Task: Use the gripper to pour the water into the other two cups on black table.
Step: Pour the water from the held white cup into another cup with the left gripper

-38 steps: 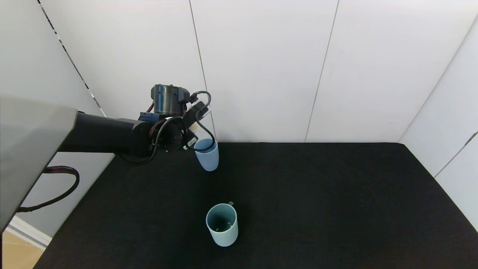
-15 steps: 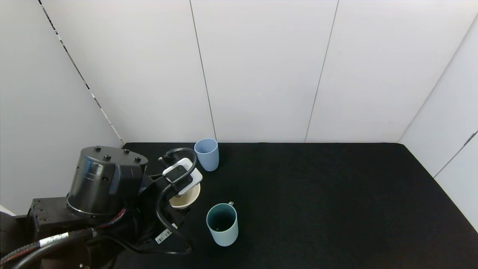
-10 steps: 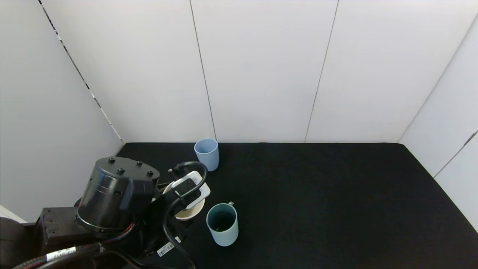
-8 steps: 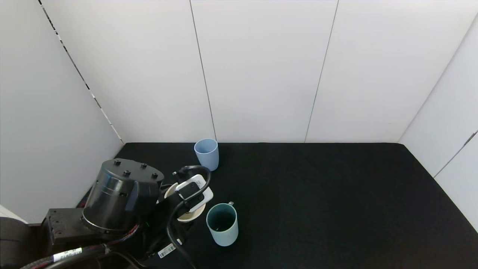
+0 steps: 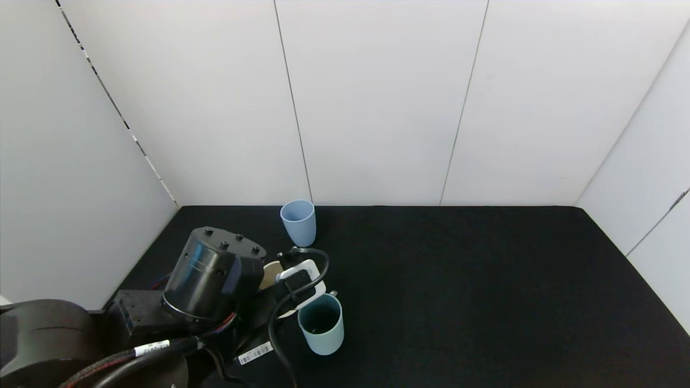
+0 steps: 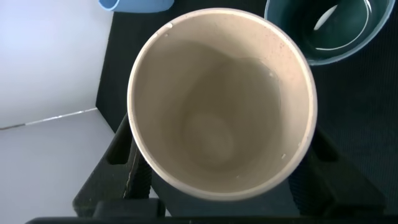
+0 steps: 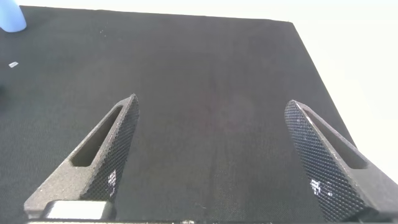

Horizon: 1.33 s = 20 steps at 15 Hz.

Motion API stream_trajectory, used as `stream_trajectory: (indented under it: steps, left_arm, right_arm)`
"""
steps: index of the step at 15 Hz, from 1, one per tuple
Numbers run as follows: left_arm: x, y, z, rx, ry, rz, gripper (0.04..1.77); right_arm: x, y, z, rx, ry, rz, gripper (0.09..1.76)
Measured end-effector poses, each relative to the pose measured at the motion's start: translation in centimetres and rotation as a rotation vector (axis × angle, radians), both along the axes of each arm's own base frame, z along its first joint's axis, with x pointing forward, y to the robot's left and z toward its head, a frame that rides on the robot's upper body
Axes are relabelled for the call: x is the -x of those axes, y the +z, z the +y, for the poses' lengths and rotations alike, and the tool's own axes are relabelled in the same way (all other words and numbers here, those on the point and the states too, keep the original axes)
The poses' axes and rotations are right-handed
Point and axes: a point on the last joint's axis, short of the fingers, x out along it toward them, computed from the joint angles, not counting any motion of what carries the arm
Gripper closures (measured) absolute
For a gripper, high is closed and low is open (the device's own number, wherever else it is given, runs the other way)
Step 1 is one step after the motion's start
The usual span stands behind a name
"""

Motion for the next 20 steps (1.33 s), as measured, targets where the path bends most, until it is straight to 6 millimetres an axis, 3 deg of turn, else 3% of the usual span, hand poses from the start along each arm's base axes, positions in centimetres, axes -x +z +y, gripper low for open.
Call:
stream_trajectory:
  steps: [9,20]
  left_arm:
    - [-1.9,-0.4,-1.5,-0.180,-0.071,-0.009,0.60]
    - [-1.8,-0.5,-3.3,-0.333,-0.077,-0.057,0.60]
  right_arm:
    - [0.0,0.0,0.0,0.000,0.000,0.000,0.14]
    - [0.0,0.0,0.0,0.000,0.000,0.000,0.14]
